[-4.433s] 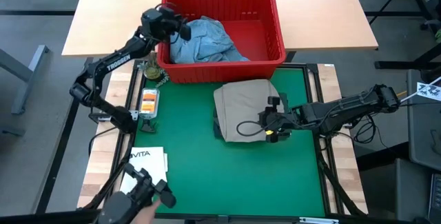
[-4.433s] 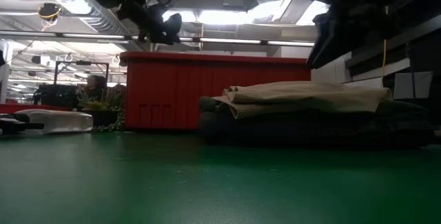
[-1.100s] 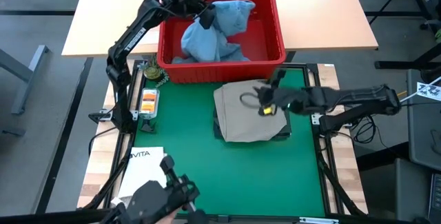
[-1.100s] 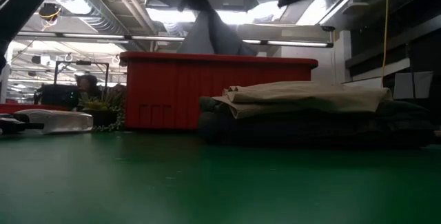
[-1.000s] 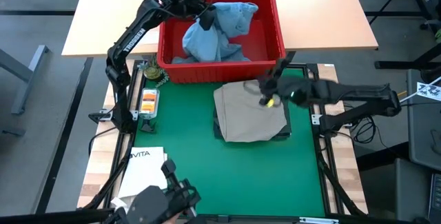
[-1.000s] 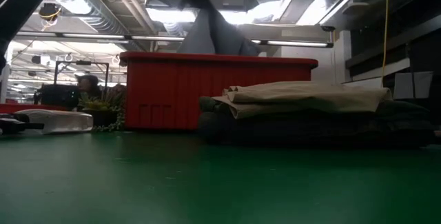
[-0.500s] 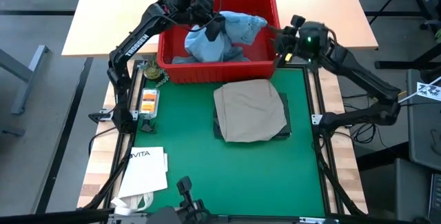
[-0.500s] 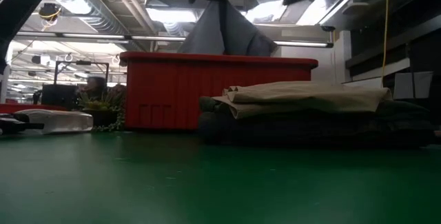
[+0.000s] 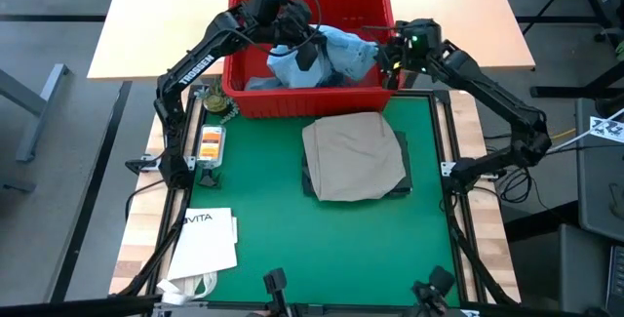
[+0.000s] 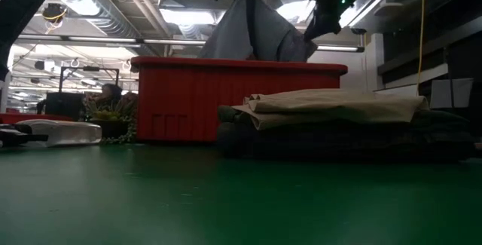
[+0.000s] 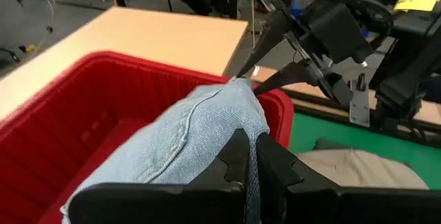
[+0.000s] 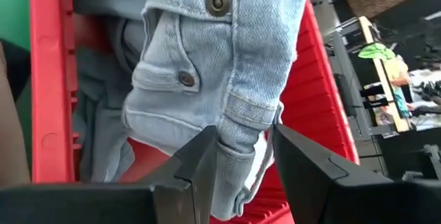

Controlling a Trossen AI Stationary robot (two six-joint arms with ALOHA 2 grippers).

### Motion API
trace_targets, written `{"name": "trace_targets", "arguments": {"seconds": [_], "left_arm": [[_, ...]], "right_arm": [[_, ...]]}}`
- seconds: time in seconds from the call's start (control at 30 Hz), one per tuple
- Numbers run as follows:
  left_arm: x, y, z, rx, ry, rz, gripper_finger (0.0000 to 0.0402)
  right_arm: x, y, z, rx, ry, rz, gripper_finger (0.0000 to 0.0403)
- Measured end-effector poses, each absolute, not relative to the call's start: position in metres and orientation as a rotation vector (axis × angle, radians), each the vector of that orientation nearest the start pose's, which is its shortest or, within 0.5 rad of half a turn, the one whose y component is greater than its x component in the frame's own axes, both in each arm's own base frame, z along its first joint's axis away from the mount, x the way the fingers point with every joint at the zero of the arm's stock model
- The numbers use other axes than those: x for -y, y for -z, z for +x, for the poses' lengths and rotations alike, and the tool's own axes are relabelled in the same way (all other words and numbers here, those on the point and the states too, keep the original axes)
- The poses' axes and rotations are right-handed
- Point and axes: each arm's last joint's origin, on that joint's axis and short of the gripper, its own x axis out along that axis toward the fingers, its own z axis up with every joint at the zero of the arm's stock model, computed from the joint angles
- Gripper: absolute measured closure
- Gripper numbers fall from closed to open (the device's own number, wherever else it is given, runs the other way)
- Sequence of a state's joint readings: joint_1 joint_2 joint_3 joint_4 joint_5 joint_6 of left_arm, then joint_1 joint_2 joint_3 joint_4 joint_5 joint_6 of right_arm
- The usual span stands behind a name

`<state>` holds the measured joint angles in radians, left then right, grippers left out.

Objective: Fold Laundry from Bin
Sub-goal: Fold the light blue pants

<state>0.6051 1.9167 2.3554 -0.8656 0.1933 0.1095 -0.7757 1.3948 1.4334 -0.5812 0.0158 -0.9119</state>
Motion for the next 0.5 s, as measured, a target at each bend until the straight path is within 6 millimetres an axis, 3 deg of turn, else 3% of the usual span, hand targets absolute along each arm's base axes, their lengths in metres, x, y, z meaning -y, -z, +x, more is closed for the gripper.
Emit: {"name": "trace_targets", "arguments": {"seconds": [0.5], "left_arm": [[-0.215, -0.459, 0.322, -0.556, -0.369, -0.053, 0.0399]], "right_arm": [[0.218, -0.368, 0.219, -0.928, 0.491, -0.626, 0.0260]]}}
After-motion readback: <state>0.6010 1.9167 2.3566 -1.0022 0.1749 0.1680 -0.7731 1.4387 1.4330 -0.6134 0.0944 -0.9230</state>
